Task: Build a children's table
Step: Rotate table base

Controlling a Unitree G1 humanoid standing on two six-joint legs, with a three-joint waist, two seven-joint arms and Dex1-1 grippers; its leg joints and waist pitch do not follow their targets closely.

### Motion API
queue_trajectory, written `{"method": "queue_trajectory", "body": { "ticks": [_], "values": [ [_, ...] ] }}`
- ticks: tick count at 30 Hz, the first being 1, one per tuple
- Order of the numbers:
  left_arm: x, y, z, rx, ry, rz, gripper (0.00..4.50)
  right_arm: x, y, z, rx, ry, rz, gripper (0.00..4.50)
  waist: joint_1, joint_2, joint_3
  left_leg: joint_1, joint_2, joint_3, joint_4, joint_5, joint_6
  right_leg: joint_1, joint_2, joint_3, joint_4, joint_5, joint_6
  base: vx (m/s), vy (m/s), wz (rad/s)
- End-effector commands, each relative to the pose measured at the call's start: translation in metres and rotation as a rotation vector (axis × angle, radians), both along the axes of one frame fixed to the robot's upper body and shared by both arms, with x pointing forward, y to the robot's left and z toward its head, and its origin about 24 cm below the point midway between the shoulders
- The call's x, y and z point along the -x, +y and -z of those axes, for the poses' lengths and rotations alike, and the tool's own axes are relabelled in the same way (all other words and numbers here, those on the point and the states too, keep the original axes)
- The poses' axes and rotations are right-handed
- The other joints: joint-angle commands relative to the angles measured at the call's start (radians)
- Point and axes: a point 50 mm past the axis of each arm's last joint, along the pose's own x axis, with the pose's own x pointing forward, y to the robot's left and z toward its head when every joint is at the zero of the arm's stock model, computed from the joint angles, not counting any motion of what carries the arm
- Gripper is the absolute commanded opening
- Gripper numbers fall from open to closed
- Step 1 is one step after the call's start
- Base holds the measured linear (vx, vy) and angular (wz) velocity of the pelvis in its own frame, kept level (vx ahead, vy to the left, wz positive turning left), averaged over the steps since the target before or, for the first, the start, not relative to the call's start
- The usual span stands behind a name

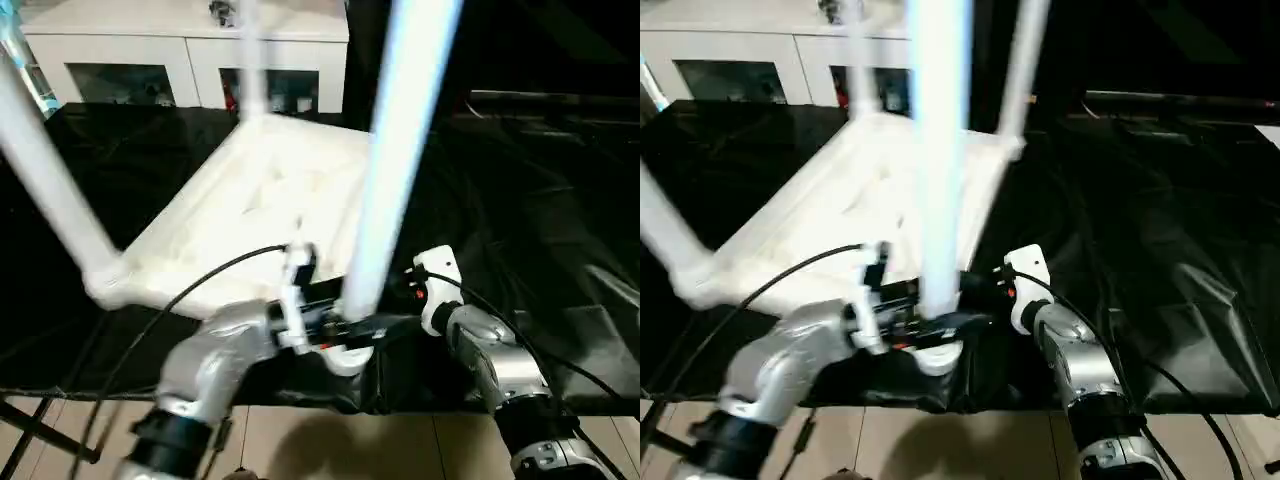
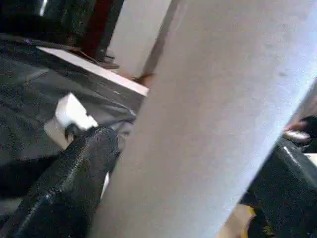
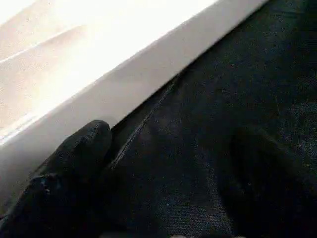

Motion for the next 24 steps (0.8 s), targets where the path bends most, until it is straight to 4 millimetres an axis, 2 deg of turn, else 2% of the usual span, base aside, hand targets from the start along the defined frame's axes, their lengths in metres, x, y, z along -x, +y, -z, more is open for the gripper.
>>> {"method": "queue_trajectory", "body": {
  "ticks": [1,3,5,10,12,13,14,16,19,21,24],
  "values": [
    [0.001,-0.022,-0.003,-0.027,-0.056,0.014,4.43,0.003,0.022,0.003,-0.025,0.02,-0.089,4.5,0.011,-0.003,-0.056,0.006,0.032,-0.011,-0.077,-0.265,0.002,0.054,-0.058,0.048,-0.078,-0.286,-0.153,0.0,0.0,0.0],
    [0.0,-0.028,-0.002,-0.036,-0.076,-0.008,4.43,0.003,0.019,0.003,-0.033,0.02,-0.083,4.5,0.011,-0.007,-0.055,0.008,0.032,-0.009,-0.076,-0.278,0.005,0.053,-0.057,0.048,-0.082,-0.292,-0.152,0.0,0.0,0.0],
    [-0.005,-0.036,0.0,-0.055,-0.087,-0.056,4.43,0.004,0.013,0.005,-0.027,0.019,-0.058,4.5,0.011,-0.005,-0.056,0.006,0.032,-0.011,-0.077,-0.277,0.007,0.053,-0.057,0.047,-0.081,-0.294,-0.154,0.0,0.0,0.0],
    [-0.019,-0.039,0.001,-0.1,-0.121,-0.184,4.43,0.007,-0.002,0.007,-0.014,0.016,-0.008,4.5,0.014,-0.005,-0.056,0.008,0.032,-0.011,-0.076,-0.289,0.009,0.052,-0.056,0.047,-0.085,-0.293,-0.146,0.0,0.0,0.0],
    [-0.022,-0.035,0.002,-0.118,-0.14,-0.199,4.43,0.007,-0.008,0.006,-0.008,0.01,0.006,4.5,0.017,-0.007,-0.057,0.005,0.032,-0.012,-0.076,-0.278,0.014,0.055,-0.058,0.046,-0.084,-0.286,-0.149,0.0,0.0,0.0],
    [-0.024,-0.03,0.004,-0.134,-0.152,-0.204,4.43,0.008,-0.014,0.006,0.0,0.004,0.017,4.5,0.019,0.001,-0.058,0.007,0.032,-0.012,-0.075,-0.274,0.015,0.053,-0.058,0.046,-0.086,-0.275,-0.151,0.0,0.0,0.0],
    [-0.024,-0.027,0.004,-0.141,-0.157,-0.206,4.43,0.008,-0.017,0.005,0.005,0.001,0.021,4.5,0.021,-0.004,-0.059,0.006,0.032,-0.012,-0.074,-0.266,0.019,0.056,-0.056,0.046,-0.081,-0.255,-0.154,0.0,0.0,0.0],
    [-0.027,-0.018,0.007,-0.169,-0.171,-0.216,4.43,0.009,-0.025,0.001,0.017,-0.01,0.027,4.5,0.023,-0.001,-0.059,0.006,0.032,-0.011,-0.074,-0.26,0.026,0.055,-0.056,0.045,-0.08,-0.249,-0.161,0.0,0.0,0.0],
    [-0.026,-0.003,0.012,-0.217,-0.159,-0.176,4.43,0.011,-0.036,-0.005,0.045,-0.031,0.006,4.5,0.03,0.001,-0.058,0.008,0.033,-0.01,-0.074,-0.268,0.028,0.053,-0.057,0.046,-0.081,-0.268,-0.16,0.0,0.0,0.0],
    [-0.025,0.0,0.014,-0.23,-0.158,-0.162,4.43,0.012,-0.038,-0.006,0.053,-0.034,-0.001,4.5,0.029,0.002,-0.056,0.008,0.033,-0.011,-0.077,-0.285,0.023,0.053,-0.057,0.045,-0.082,-0.297,-0.155,0.0,0.0,0.0],
    [-0.023,0.017,0.02,-0.278,-0.135,-0.106,4.43,0.016,-0.048,-0.012,0.083,-0.048,-0.039,4.5,0.031,0.003,-0.054,0.01,0.032,-0.012,-0.078,-0.302,0.018,0.05,-0.058,0.045,-0.086,-0.331,-0.146,0.0,0.0,0.0]
  ]
}}
